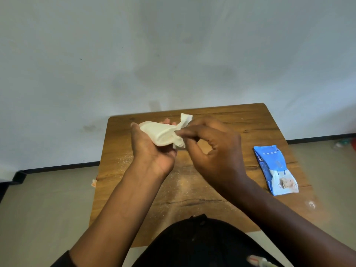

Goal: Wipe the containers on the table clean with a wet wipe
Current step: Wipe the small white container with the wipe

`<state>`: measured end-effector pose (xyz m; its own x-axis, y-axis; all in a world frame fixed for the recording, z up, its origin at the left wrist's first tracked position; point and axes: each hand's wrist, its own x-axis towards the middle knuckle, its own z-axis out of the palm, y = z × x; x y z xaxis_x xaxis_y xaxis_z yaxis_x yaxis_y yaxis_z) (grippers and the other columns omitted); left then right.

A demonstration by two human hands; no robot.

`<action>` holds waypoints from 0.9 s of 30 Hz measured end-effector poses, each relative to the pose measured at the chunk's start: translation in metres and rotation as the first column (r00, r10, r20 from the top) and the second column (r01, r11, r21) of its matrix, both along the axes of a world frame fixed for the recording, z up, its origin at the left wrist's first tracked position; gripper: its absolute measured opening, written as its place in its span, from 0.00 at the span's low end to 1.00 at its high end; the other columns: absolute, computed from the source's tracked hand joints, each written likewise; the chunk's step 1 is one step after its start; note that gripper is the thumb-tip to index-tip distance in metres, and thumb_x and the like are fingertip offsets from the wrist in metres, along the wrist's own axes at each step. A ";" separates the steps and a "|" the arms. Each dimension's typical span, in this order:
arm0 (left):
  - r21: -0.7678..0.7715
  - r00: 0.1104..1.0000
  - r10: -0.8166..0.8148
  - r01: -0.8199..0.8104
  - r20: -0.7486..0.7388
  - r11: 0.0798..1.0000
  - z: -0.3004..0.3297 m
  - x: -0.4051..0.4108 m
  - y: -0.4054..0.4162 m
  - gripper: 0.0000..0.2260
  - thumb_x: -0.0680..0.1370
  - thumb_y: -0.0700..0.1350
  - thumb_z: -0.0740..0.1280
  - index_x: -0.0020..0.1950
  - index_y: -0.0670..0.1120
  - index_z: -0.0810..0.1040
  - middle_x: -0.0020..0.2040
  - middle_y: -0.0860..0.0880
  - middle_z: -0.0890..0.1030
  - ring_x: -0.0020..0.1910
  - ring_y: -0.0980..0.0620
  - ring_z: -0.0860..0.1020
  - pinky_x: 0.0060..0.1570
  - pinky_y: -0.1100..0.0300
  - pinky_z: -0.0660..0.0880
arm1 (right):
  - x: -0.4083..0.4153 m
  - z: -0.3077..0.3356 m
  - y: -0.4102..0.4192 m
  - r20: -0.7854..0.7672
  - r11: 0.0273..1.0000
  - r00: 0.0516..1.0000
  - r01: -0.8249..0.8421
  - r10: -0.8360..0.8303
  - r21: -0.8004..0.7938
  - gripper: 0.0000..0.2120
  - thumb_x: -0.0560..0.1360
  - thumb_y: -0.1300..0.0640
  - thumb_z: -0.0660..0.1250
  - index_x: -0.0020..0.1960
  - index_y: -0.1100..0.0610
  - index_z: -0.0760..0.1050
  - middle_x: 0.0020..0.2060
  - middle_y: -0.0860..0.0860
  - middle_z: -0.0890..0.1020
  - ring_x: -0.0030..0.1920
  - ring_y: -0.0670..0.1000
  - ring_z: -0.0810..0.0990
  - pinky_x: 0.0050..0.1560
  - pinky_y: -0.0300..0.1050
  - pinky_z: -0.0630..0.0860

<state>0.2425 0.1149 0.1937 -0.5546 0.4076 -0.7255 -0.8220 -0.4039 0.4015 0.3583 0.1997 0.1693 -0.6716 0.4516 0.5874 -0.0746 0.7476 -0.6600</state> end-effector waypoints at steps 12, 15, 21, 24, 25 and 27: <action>0.040 0.996 0.042 -0.039 -0.084 0.998 0.002 0.003 0.007 0.33 0.82 0.67 0.54 0.71 0.42 0.75 0.52 0.45 0.83 0.37 0.45 0.83 0.34 0.57 0.81 | 0.000 0.005 0.000 -0.048 0.995 0.997 0.064 -0.061 0.073 0.10 0.74 0.71 0.74 0.52 0.61 0.87 0.48 0.54 0.87 0.49 0.49 0.84 0.49 0.44 0.81; 0.052 0.990 0.056 -0.049 -0.129 0.997 0.006 0.004 0.009 0.27 0.83 0.64 0.54 0.63 0.42 0.75 0.48 0.44 0.81 0.38 0.46 0.82 0.31 0.57 0.80 | 0.002 0.006 0.001 -0.050 0.994 0.996 0.083 -0.079 0.076 0.09 0.73 0.71 0.75 0.51 0.61 0.87 0.47 0.54 0.86 0.48 0.50 0.84 0.47 0.43 0.80; 0.076 0.992 0.003 0.006 -0.127 0.997 0.007 0.007 0.008 0.31 0.83 0.67 0.53 0.66 0.43 0.76 0.53 0.41 0.84 0.40 0.46 0.83 0.39 0.54 0.83 | 0.002 0.006 -0.010 -0.076 0.992 0.997 0.029 -0.020 0.123 0.11 0.71 0.73 0.76 0.50 0.62 0.87 0.47 0.55 0.86 0.48 0.50 0.84 0.50 0.36 0.77; 0.092 0.990 0.041 -0.029 -0.134 0.995 0.005 0.003 0.007 0.25 0.84 0.62 0.53 0.64 0.44 0.75 0.48 0.43 0.81 0.40 0.45 0.82 0.38 0.54 0.81 | 0.000 0.008 -0.003 -0.096 0.992 0.990 0.108 -0.102 0.061 0.09 0.73 0.72 0.76 0.51 0.62 0.87 0.46 0.55 0.86 0.47 0.48 0.83 0.48 0.34 0.77; 0.091 0.992 0.026 -0.014 -0.126 0.996 0.006 0.003 0.007 0.26 0.84 0.62 0.52 0.65 0.43 0.75 0.47 0.43 0.80 0.36 0.46 0.82 0.35 0.56 0.80 | 0.000 0.008 -0.007 -0.085 0.992 0.992 0.095 -0.088 0.080 0.09 0.73 0.72 0.76 0.50 0.62 0.87 0.46 0.55 0.86 0.47 0.48 0.83 0.49 0.33 0.76; 0.071 0.995 -0.012 0.019 -0.102 0.997 0.010 0.007 0.008 0.31 0.84 0.64 0.50 0.69 0.41 0.76 0.48 0.42 0.81 0.32 0.47 0.80 0.30 0.56 0.82 | 0.003 0.008 -0.015 -0.057 0.988 0.998 0.028 -0.019 0.149 0.10 0.71 0.73 0.76 0.50 0.63 0.87 0.48 0.56 0.86 0.49 0.50 0.83 0.51 0.36 0.76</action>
